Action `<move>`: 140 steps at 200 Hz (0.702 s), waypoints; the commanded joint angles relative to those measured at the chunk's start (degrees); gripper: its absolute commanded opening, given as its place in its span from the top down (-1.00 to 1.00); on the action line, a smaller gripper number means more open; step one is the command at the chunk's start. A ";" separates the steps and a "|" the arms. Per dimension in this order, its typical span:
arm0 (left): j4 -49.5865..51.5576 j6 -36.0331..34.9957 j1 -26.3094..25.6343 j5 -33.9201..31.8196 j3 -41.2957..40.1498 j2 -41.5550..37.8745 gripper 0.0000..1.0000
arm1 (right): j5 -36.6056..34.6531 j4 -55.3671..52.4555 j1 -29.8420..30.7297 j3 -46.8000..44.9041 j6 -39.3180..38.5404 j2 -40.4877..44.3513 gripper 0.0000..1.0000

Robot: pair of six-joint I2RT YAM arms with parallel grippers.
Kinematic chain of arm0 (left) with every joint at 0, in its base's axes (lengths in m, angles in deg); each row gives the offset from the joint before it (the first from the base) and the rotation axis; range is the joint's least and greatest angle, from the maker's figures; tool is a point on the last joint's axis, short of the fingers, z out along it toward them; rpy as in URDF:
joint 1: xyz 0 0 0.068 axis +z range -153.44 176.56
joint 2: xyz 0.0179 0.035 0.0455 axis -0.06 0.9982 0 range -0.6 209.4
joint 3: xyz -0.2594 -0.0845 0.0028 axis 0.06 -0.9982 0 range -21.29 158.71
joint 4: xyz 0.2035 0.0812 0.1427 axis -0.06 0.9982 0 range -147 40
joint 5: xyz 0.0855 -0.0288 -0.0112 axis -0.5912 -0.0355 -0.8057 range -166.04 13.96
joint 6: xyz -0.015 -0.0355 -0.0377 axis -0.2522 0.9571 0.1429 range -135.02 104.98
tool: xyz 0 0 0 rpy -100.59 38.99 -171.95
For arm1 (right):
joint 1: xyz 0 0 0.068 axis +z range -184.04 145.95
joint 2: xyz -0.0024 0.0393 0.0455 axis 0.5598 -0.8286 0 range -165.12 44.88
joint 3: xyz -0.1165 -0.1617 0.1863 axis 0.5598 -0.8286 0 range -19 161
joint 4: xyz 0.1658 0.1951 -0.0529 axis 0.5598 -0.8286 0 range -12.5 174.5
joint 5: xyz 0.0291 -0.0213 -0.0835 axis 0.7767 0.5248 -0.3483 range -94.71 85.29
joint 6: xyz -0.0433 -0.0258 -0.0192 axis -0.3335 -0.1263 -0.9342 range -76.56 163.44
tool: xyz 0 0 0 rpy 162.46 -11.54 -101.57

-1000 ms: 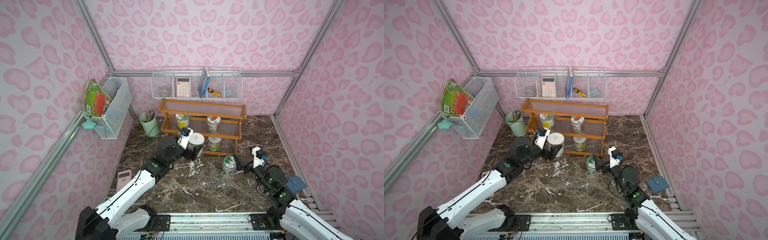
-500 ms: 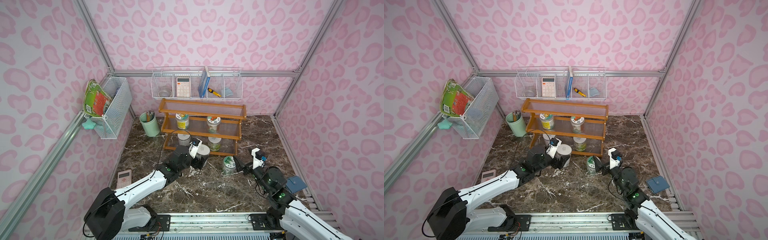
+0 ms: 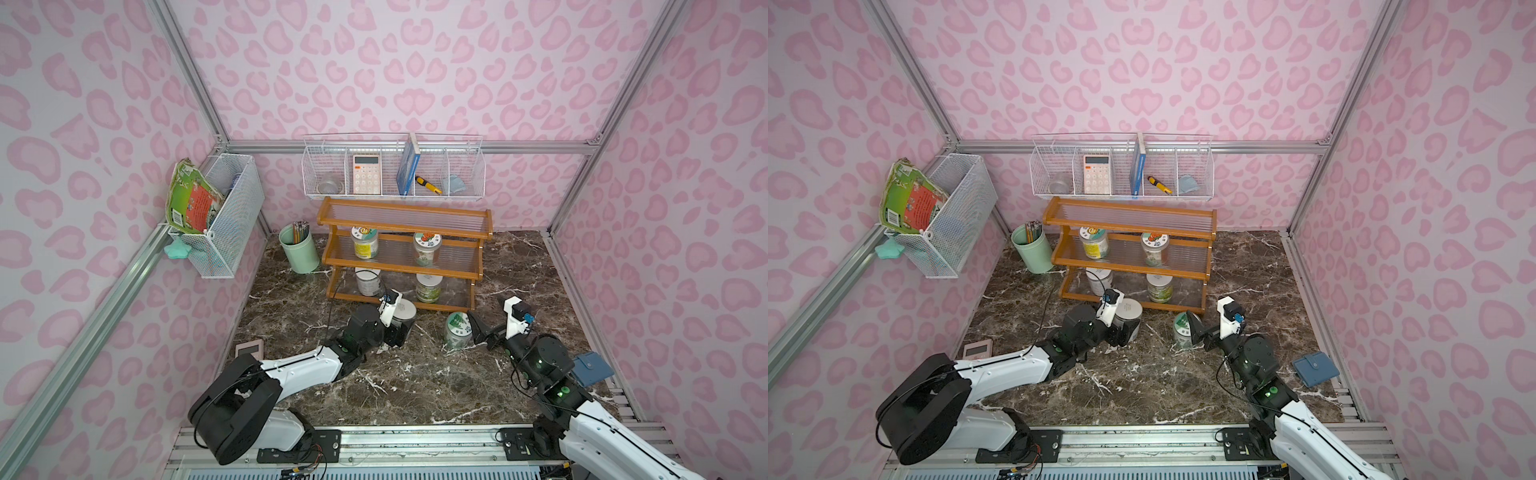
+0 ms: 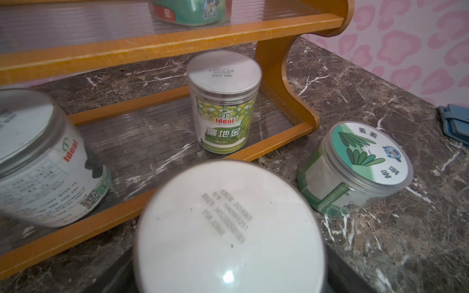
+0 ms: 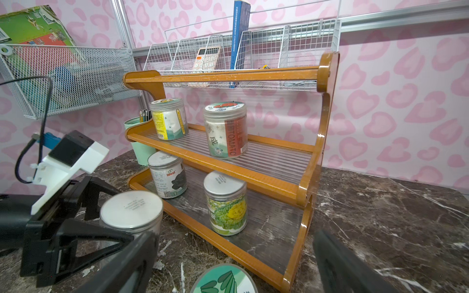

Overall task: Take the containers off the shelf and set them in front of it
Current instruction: Place the container at the center of the board.

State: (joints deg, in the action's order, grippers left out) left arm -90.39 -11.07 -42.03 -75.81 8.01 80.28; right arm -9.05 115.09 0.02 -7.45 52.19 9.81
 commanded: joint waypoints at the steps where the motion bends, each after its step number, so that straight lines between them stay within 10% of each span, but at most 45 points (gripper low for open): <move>1: -11.30 -0.12 0.09 -1.63 -0.94 2.29 -0.38 | -0.60 2.72 0.00 -0.04 -0.49 -0.59 -0.98; 140: -30.71 -0.16 -0.01 -3.28 -4.89 13.25 -0.65 | -0.33 4.12 -0.01 -0.88 -1.11 -1.67 -0.98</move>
State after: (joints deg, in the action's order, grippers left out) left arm -113.82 -10.55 -42.03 -78.85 3.79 92.98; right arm -9.22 117.08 -0.02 -8.17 51.15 8.26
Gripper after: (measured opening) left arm 0.866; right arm 0.991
